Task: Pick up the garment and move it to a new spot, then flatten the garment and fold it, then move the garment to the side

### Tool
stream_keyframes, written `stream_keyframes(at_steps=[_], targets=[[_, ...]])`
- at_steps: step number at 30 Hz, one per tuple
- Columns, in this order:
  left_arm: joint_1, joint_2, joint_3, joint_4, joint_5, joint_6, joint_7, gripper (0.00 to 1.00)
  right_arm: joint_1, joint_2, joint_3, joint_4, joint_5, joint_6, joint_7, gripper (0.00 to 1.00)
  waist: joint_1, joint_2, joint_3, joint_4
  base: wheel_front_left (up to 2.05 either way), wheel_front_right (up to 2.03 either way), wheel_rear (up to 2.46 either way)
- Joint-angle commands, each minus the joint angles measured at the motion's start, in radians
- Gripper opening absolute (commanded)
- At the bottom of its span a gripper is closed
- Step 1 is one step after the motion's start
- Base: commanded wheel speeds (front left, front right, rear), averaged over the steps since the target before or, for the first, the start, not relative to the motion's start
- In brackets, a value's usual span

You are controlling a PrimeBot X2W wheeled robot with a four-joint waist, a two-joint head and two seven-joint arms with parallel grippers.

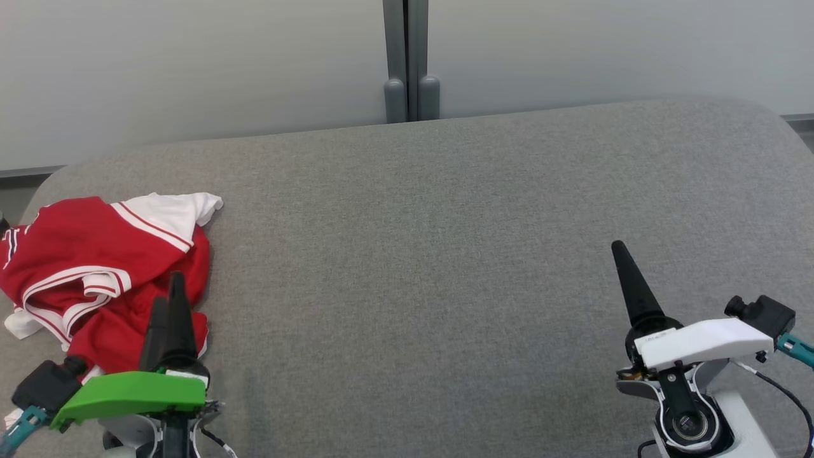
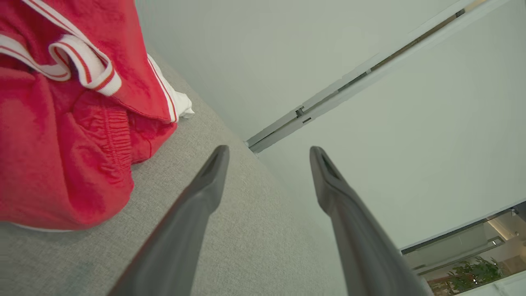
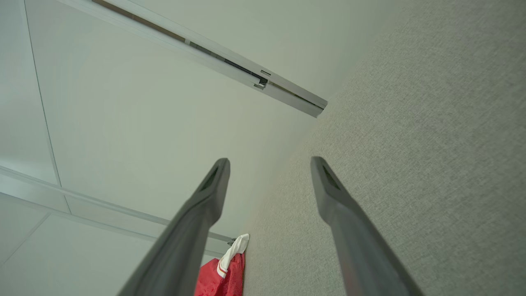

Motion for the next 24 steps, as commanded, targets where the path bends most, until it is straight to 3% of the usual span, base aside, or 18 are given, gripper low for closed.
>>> stream_keyframes(at_steps=[1,14,24], targets=[[-0.012,0.007,-0.011,-0.021,0.060,0.005,-0.011,1.00,-0.033,-0.012,0.017,-0.015,-0.050,0.000,-0.011,1.00,0.0000,0.0000,0.000,0.000,0.00,0.00,0.00],[0.002,0.015,-0.064,-0.012,0.384,0.081,-0.053,1.00,-0.037,-0.011,0.041,0.002,-0.358,0.001,-0.052,1.00,0.0000,0.0000,-0.005,0.006,0.00,0.00,0.00],[0.010,0.027,-0.095,0.006,0.506,0.113,-0.082,1.00,-0.050,-0.012,0.059,0.041,-0.555,0.001,-0.081,1.00,0.0000,0.0000,-0.010,0.008,0.00,0.00,0.00]])
